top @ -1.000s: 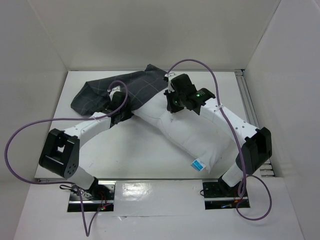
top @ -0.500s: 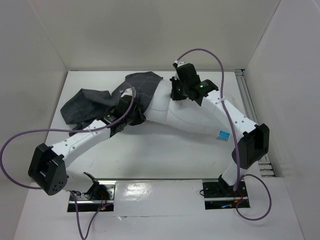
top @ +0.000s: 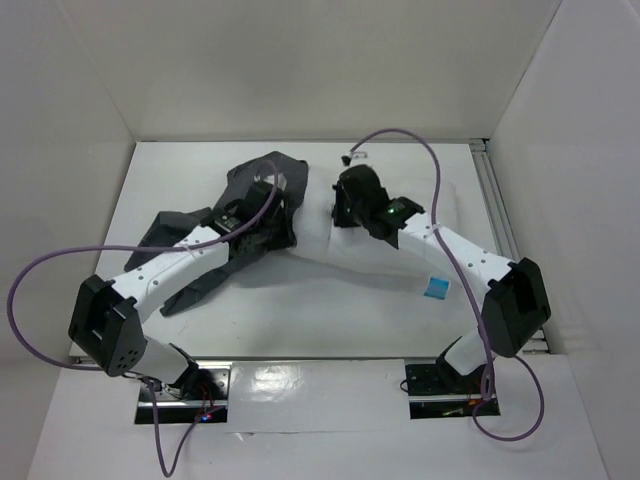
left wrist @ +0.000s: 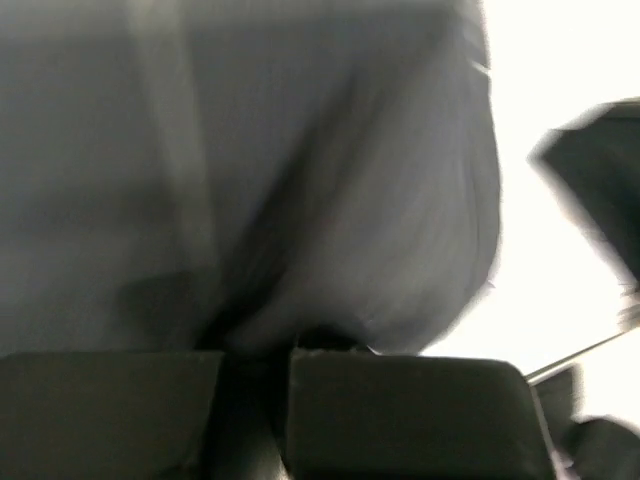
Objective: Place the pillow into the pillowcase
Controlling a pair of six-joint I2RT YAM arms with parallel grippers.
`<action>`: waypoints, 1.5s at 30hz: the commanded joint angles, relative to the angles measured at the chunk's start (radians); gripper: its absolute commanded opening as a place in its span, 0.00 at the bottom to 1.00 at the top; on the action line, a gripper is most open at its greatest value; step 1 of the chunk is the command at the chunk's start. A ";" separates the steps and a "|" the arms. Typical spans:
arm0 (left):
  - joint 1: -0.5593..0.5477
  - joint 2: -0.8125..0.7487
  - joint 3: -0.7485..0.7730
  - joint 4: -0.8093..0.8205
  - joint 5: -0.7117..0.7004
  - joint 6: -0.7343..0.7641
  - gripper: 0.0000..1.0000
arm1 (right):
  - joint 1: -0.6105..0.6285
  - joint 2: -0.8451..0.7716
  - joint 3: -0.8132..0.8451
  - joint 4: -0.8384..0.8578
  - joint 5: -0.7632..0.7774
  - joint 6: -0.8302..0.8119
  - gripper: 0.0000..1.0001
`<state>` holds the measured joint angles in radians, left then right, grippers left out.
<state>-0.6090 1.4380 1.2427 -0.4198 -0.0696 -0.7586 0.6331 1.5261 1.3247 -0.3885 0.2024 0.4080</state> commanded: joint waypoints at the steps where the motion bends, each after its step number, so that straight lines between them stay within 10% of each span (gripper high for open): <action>1: -0.032 -0.031 -0.084 0.073 0.105 -0.042 0.00 | 0.088 -0.035 -0.114 0.109 -0.110 0.124 0.00; 5: -0.032 -0.065 0.003 -0.084 0.068 0.034 0.48 | 0.111 -0.064 -0.070 0.050 -0.120 0.077 0.01; 7: -0.032 -0.076 0.078 -0.158 0.001 0.054 0.58 | 0.111 -0.073 -0.001 -0.007 -0.101 0.036 0.18; 9: -0.032 -0.087 0.118 -0.262 -0.071 0.054 0.55 | 0.111 -0.105 0.022 -0.064 -0.060 0.017 0.54; 13: -0.032 -0.106 0.115 -0.335 -0.150 0.013 0.48 | 0.083 -0.194 0.022 -0.141 0.029 0.008 0.82; 19: -0.083 -0.214 -0.049 -0.358 -0.283 -0.100 0.69 | -0.079 -0.288 -0.079 -0.231 -0.006 0.008 0.88; 29: -0.124 -0.205 -0.154 -0.349 -0.364 -0.130 0.71 | -0.343 -0.417 -0.185 -0.443 -0.158 -0.058 1.00; 40: -0.115 -0.008 -0.045 -0.349 -0.426 -0.099 0.34 | -0.443 -0.411 -0.399 -0.313 -0.317 -0.049 0.94; 42: -0.115 -0.008 -0.019 -0.359 -0.392 -0.090 0.07 | -0.443 -0.402 -0.400 -0.290 -0.343 -0.038 0.79; 45: -0.130 0.001 0.038 -0.350 -0.333 -0.062 0.00 | -0.443 -0.402 -0.421 -0.207 -0.463 -0.005 0.28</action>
<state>-0.7296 1.4387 1.2034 -0.7925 -0.4477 -0.8528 0.1940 1.1133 0.9249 -0.7033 -0.1272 0.3737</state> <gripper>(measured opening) 0.039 0.358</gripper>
